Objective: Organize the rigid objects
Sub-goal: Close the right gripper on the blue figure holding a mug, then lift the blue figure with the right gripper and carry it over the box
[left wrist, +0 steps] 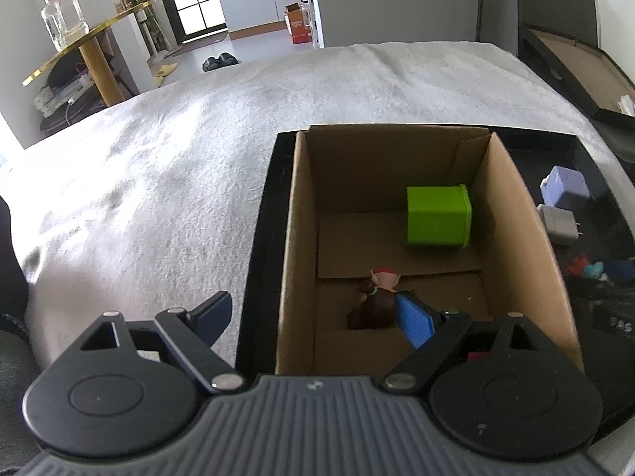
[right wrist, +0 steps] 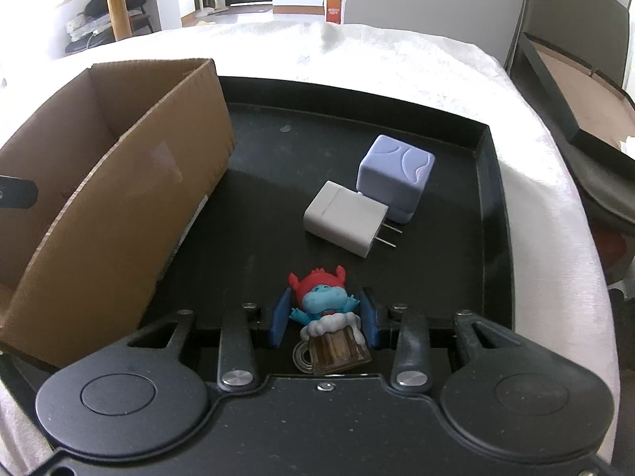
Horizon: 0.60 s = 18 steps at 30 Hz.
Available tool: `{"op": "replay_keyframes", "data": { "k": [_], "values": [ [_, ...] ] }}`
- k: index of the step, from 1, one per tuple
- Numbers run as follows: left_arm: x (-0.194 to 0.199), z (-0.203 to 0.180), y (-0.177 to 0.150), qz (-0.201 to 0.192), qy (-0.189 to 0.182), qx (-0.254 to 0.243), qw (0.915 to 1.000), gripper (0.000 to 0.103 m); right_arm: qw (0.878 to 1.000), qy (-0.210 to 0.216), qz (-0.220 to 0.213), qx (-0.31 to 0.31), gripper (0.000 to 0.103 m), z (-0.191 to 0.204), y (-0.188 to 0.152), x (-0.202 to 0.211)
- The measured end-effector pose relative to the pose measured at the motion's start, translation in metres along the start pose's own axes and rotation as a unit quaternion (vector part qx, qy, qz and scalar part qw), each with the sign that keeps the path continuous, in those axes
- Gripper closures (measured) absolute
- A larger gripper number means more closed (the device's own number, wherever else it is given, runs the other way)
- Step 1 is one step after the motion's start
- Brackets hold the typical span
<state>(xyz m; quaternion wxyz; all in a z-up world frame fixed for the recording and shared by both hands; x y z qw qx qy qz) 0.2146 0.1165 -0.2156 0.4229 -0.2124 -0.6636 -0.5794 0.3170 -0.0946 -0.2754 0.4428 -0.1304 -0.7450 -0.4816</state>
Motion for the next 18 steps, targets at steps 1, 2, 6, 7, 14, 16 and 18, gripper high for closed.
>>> {"op": "replay_keyframes", "data": {
  "k": [1, 2, 6, 7, 14, 16, 18],
  "values": [
    [0.0, 0.001, 0.0, -0.001, 0.003, 0.0, 1.0, 0.015, 1.0, -0.001, -0.002, 0.0, 0.066, 0.0, 0.001, 0.003],
    [-0.001, 0.001, 0.0, -0.002, 0.005, 0.001, 1.0, 0.015, 1.0, -0.002, -0.005, -0.001, 0.066, 0.0, 0.003, 0.006],
    [0.0, 0.002, 0.0, -0.012, 0.01, 0.001, 0.9999, 0.016, 1.0, 0.0, -0.014, 0.001, 0.066, 0.003, 0.011, 0.017],
    [0.0, 0.002, -0.001, -0.013, 0.009, 0.001, 0.9999, 0.016, 1.0, 0.0, -0.018, 0.003, 0.066, 0.003, 0.013, 0.02],
    [0.001, 0.004, -0.002, -0.028, 0.009, 0.002, 0.9996, 0.026, 0.999, 0.001, -0.043, 0.012, 0.066, 0.011, 0.028, 0.04],
    [0.001, 0.005, -0.002, -0.029, 0.007, 0.007, 0.9995, 0.033, 0.999, 0.004, -0.051, 0.014, 0.066, 0.014, 0.032, 0.044],
    [0.0, 0.005, -0.003, -0.029, 0.006, 0.007, 0.9995, 0.042, 0.998, 0.005, -0.058, 0.016, 0.066, 0.017, 0.035, 0.049]
  ]
}}
Point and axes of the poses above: each gripper's, at about its wrist camera, not at the fingertips, and x roughly against the way its jaws point, z to its left, y to its top, the point moved 9 cm from there along -x, roughly the way its jaws point, and after that the axes turned 9 degrees about -y, right-handed, at the moved point
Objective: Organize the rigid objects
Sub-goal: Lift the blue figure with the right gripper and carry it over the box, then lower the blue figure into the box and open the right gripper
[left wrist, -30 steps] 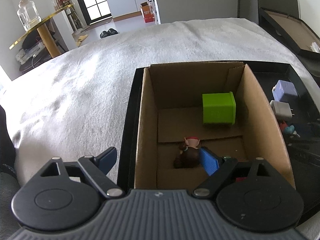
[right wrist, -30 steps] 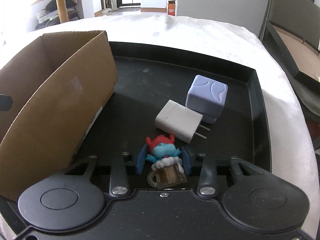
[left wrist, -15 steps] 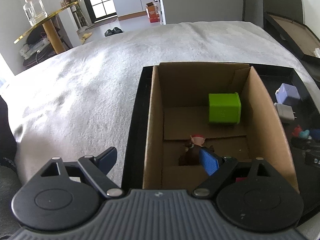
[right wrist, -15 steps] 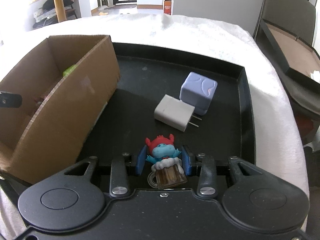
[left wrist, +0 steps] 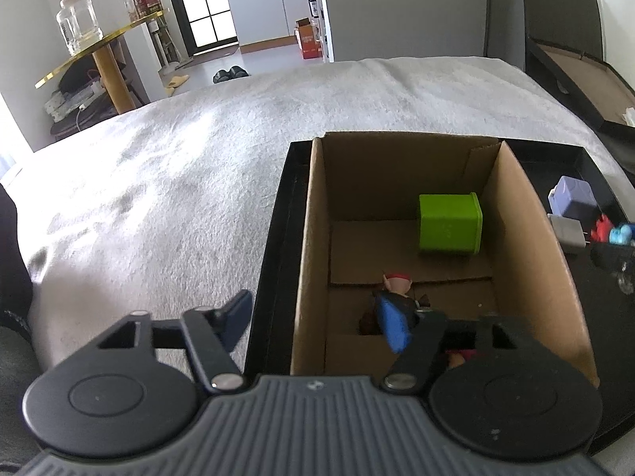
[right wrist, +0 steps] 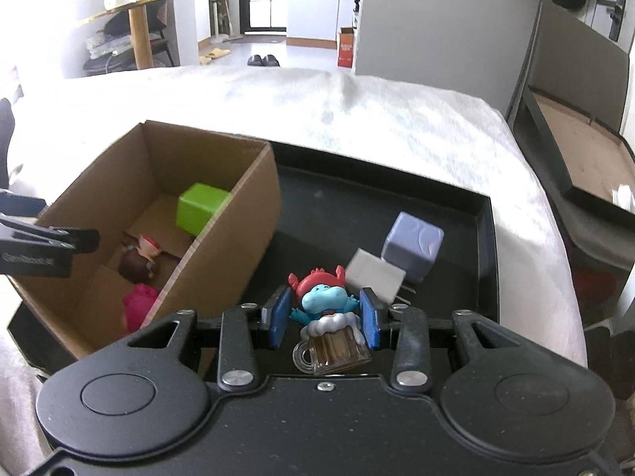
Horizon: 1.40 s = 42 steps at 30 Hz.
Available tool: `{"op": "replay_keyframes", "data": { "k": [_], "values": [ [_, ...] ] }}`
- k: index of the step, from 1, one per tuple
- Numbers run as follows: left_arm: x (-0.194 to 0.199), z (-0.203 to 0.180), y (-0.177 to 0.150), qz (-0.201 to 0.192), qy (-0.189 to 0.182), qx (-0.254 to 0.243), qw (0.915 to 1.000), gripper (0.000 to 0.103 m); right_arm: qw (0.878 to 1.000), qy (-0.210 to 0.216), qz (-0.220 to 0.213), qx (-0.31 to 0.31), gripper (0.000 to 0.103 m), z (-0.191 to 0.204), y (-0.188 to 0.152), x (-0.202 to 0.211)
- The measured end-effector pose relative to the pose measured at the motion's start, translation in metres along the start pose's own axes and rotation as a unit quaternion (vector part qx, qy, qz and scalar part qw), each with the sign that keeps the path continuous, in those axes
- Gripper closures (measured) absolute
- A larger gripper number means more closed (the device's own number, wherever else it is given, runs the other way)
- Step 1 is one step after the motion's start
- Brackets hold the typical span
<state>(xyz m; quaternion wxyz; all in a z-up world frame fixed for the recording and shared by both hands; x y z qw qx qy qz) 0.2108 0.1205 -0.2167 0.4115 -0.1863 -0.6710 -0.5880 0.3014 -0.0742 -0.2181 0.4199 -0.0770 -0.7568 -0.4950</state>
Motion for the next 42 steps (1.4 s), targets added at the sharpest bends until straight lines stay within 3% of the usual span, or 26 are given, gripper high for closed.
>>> {"op": "replay_keyframes", "data": {
  "k": [23, 42],
  "values": [
    [-0.001, 0.008, -0.008, -0.014, -0.021, 0.01, 0.9996, 0.092, 0.997, 0.043, -0.053, 0.021, 0.066, 0.055, 0.06, 0.035],
    [0.001, 0.014, -0.009, -0.024, -0.054, 0.036, 0.9976, 0.094, 0.996, 0.048, -0.025, 0.075, 0.066, 0.104, 0.051, 0.015]
  ]
}}
Point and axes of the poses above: each gripper's, at about its wrist camera, not at the fingertips, and x roughly against the way its jaws point, z to its left, y to its top, the point moved 9 cm from there along -x, roughly the way its jaws point, and after that the axes turned 9 degrees about -y, right-handed, at the moved point
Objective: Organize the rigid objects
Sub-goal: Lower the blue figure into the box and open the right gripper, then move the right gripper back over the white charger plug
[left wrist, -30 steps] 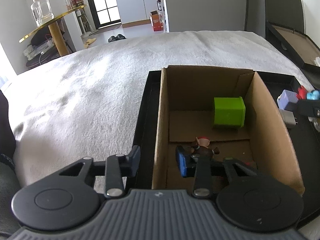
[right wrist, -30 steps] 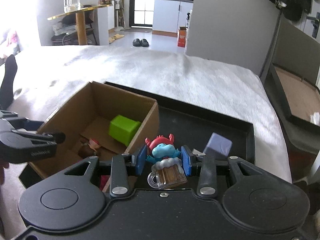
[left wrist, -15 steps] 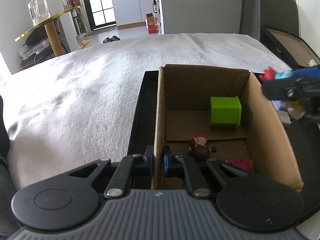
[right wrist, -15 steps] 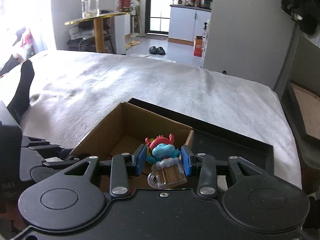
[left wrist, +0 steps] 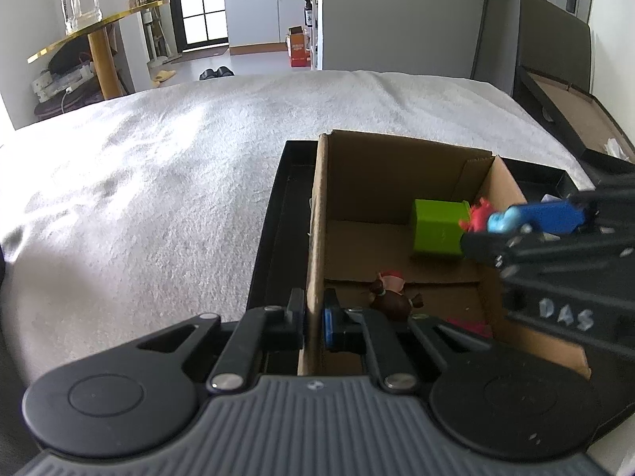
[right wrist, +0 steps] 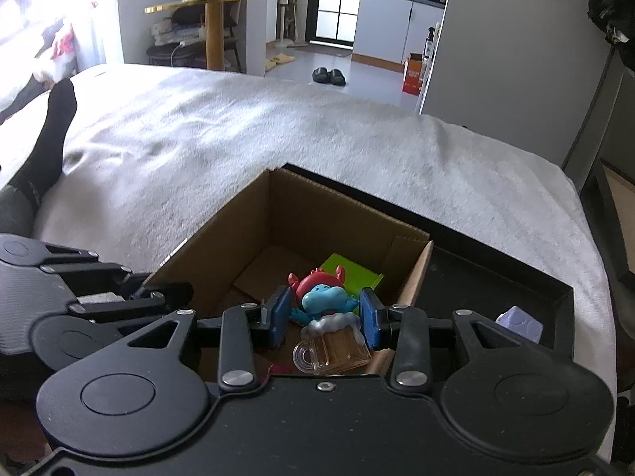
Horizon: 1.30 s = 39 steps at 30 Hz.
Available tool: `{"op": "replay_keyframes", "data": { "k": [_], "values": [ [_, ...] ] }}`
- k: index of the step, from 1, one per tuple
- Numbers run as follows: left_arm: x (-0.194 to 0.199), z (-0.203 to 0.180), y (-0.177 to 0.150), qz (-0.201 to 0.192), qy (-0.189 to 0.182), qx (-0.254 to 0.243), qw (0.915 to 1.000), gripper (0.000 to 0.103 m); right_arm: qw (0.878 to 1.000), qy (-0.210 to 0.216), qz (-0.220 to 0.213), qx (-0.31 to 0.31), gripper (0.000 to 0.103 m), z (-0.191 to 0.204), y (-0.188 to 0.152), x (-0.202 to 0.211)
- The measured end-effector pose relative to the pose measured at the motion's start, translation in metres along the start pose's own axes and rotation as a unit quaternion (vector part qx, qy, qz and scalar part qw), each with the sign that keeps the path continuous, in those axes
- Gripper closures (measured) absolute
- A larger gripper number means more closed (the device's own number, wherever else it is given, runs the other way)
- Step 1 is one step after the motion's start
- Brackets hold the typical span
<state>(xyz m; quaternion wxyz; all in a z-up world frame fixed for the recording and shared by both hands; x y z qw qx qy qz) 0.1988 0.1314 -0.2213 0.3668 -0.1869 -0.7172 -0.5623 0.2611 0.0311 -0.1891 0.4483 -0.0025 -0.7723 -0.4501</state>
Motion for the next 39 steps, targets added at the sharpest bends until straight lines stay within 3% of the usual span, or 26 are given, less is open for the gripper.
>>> {"op": "replay_keyframes", "data": {
  "k": [8, 28, 33, 39],
  "values": [
    [0.0, 0.001, 0.0, 0.0, -0.007, 0.005, 1.0, 0.094, 0.999, -0.015, 0.029, 0.018, 0.065, 0.007, -0.015, -0.018],
    [0.008, 0.005, -0.001, 0.011, 0.031, -0.001, 0.9995, 0.094, 0.999, -0.022, 0.009, -0.034, 0.054, -0.028, -0.02, 0.013],
    [0.009, -0.001, 0.003, 0.021, 0.033, -0.014, 0.9991, 0.085, 0.998, -0.034, 0.019, -0.058, 0.054, -0.046, -0.034, 0.017],
    [0.011, -0.007, 0.004, 0.019, 0.039, -0.026, 0.9987, 0.059, 0.994, -0.041, 0.03, -0.097, 0.05, -0.07, -0.054, 0.022]
  ]
}}
Point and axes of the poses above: each gripper's, at about its wrist camera, not at the fingertips, and x roughly against the way its jaws point, z to its left, y to its top, the point moved 9 cm from there along -x, roughly the way its jaws point, and after that the axes turned 9 degrees about -y, right-handed, at the moved point
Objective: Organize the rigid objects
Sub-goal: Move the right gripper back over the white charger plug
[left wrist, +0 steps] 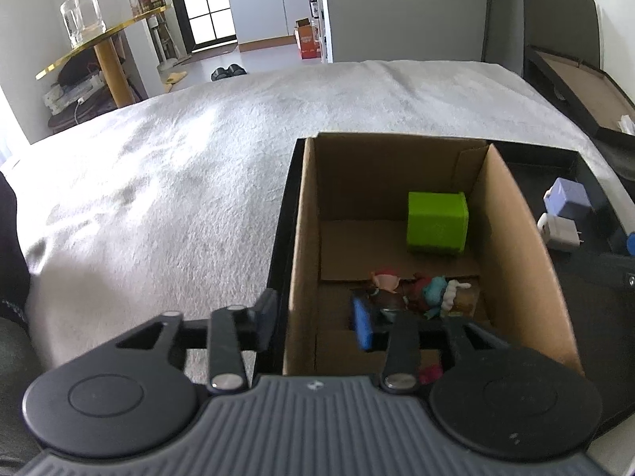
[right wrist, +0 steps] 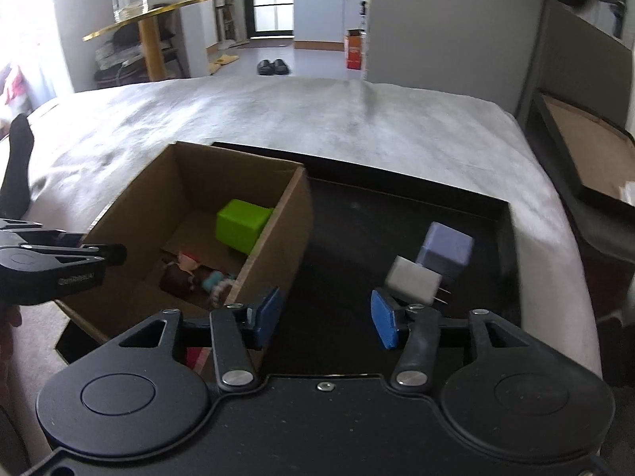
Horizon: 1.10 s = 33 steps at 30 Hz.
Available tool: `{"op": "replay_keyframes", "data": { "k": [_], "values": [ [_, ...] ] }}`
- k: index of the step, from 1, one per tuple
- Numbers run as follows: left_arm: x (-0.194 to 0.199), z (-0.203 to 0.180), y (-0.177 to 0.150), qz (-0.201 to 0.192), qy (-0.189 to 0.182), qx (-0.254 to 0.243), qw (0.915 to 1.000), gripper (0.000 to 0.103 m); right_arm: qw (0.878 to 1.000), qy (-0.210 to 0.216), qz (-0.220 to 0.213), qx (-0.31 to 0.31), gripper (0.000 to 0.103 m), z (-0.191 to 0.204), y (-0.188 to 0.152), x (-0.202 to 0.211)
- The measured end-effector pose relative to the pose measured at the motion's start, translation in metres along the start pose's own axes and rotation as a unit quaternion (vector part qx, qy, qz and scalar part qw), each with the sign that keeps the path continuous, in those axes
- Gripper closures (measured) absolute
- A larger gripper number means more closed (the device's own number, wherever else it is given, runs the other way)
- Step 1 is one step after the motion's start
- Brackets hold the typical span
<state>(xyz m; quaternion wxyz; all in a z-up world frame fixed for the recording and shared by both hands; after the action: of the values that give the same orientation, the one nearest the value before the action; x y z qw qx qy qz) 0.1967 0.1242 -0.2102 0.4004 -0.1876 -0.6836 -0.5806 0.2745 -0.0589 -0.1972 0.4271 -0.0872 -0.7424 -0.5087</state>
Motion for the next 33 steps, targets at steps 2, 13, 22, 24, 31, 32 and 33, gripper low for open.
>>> {"op": "replay_keyframes", "data": {
  "k": [2, 13, 22, 24, 31, 32, 33],
  "values": [
    [0.002, -0.001, 0.002, -0.002, 0.0, 0.0, 1.0, 0.049, 1.0, -0.002, 0.001, -0.009, 0.049, -0.009, -0.004, 0.0],
    [0.005, -0.006, 0.011, 0.001, 0.016, -0.009, 0.9998, 0.028, 0.999, -0.02, -0.003, -0.036, 0.023, -0.044, -0.021, -0.006],
    [-0.002, -0.01, 0.014, 0.013, 0.034, -0.018, 0.9992, 0.027, 0.998, -0.018, -0.007, -0.064, 0.016, -0.062, -0.024, -0.027],
    [-0.005, -0.011, 0.013, 0.018, 0.039, -0.022, 0.9988, 0.027, 0.997, -0.014, -0.006, -0.073, 0.014, -0.065, -0.025, -0.034],
    [-0.015, -0.012, 0.014, 0.035, 0.052, -0.028, 0.9976, 0.027, 0.994, -0.001, 0.01, -0.105, 0.006, -0.071, -0.028, -0.057],
    [-0.016, -0.012, 0.014, 0.036, 0.054, -0.03, 0.9974, 0.027, 0.994, 0.0, 0.012, -0.108, 0.006, -0.071, -0.029, -0.06],
    [-0.018, -0.013, 0.015, 0.038, 0.056, -0.032, 0.9972, 0.027, 0.994, 0.0, 0.016, -0.111, 0.006, -0.071, -0.029, -0.064]
  ]
}}
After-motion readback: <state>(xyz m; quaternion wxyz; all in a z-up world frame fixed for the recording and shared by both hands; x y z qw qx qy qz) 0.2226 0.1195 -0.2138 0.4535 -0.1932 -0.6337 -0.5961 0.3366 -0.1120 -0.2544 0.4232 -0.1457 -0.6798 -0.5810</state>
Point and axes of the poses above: each gripper's, at about its wrist camera, not at the fingertips, and x roughly against the way its jaws point, z to its left, y to its top, the point moved 9 cm from there along -x, roughly the way its jaws point, and after that the axes turned 9 degrees about -y, right-handed, at the moved point
